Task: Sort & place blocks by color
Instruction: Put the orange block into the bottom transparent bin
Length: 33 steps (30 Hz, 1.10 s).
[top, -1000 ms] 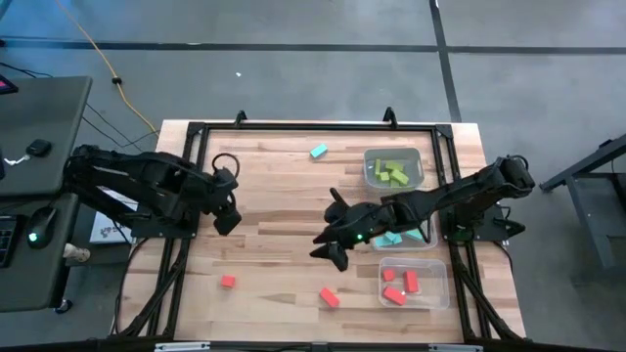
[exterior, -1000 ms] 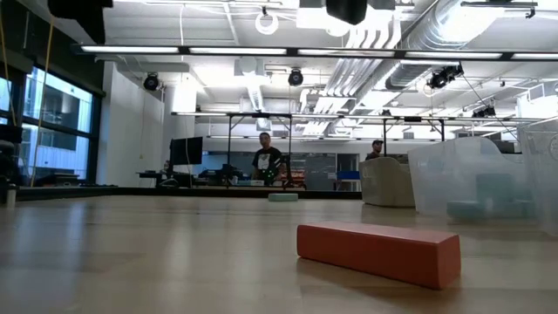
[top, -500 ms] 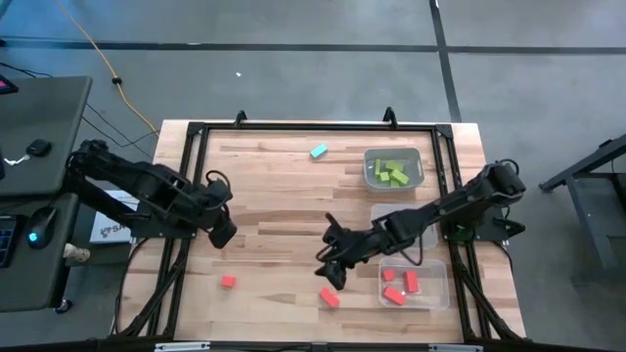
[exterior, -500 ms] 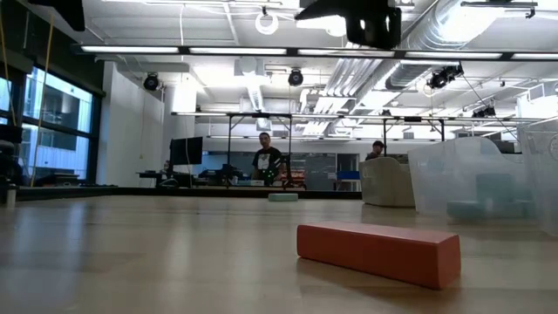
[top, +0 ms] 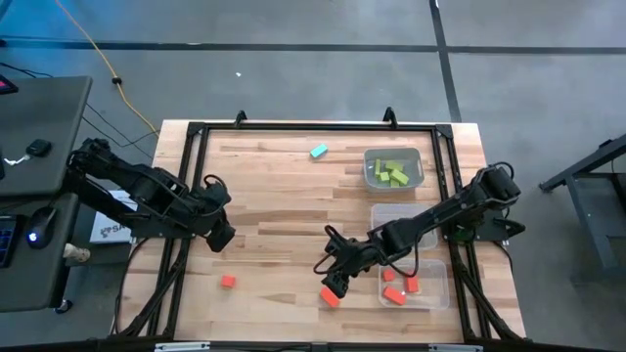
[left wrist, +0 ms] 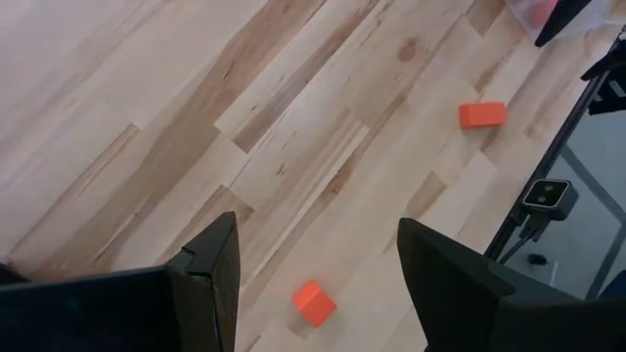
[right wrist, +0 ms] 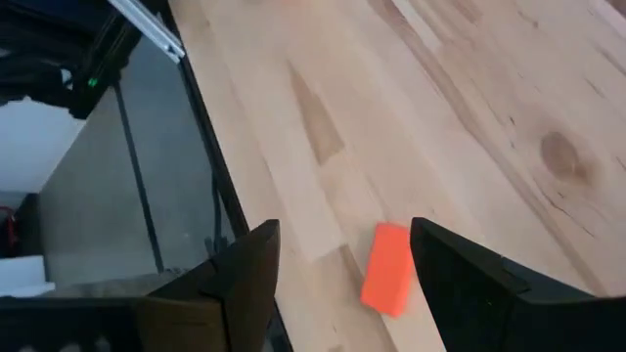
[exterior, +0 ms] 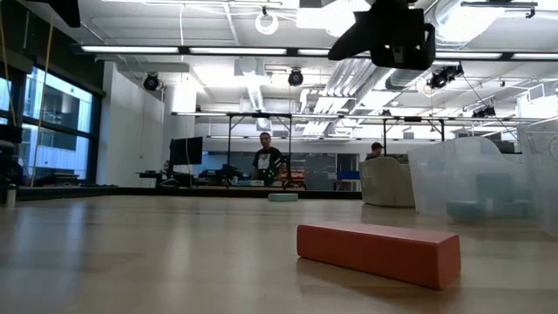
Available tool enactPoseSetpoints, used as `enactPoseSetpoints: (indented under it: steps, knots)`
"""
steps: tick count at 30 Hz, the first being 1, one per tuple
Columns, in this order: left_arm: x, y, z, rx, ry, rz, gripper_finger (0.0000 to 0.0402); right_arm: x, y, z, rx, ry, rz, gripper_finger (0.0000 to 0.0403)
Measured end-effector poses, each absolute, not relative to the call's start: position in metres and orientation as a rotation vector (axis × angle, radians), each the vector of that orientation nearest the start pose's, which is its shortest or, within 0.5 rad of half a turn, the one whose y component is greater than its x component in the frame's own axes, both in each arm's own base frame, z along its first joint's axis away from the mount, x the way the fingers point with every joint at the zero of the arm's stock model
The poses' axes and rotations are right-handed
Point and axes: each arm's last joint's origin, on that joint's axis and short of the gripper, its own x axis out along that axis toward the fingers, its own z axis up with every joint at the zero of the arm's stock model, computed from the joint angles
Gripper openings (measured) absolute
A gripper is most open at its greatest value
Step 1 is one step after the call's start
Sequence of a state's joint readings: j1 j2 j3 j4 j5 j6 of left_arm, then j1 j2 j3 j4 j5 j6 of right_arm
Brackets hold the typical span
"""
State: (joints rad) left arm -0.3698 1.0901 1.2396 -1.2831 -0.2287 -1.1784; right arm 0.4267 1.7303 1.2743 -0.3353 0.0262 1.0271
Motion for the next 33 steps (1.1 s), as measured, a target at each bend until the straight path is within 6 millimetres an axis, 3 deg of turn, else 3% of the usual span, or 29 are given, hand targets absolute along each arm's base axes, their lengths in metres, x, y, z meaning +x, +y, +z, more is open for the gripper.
enactPoseSetpoints:
  steps: [8, 12, 16, 20, 24, 33]
  knots:
    - [0.163, -0.055, 0.347, -0.713, 0.974, 0.522, 0.0197, 0.351, 0.16, 0.233, 0.825, 0.94, -0.057, 0.022]
    - [0.163, -0.055, 0.347, -0.713, 0.974, 0.522, 0.0197, 0.363, 0.165, 0.261, 0.789, 0.893, 0.007, 0.022]
    - [0.163, -0.055, 0.347, -0.714, 0.973, 0.521, 0.0197, 0.369, 0.165, 0.292, 0.694, 0.874, -0.047, 0.022]
    - [0.163, -0.055, 0.347, -0.713, 0.973, 0.52, 0.0197, 0.376, 0.161, 0.303, 0.631, 0.951, -0.143, 0.022]
    - [0.163, -0.055, 0.347, -0.711, 0.971, 0.522, 0.0197, 0.387, 0.165, 0.294, 0.6, 1.048, -0.204, 0.022]
    - [0.163, -0.055, 0.347, -0.701, 0.958, 0.534, 0.0197, 0.395, 0.193, 0.246, 0.582, 1.255, -0.248, 0.022]
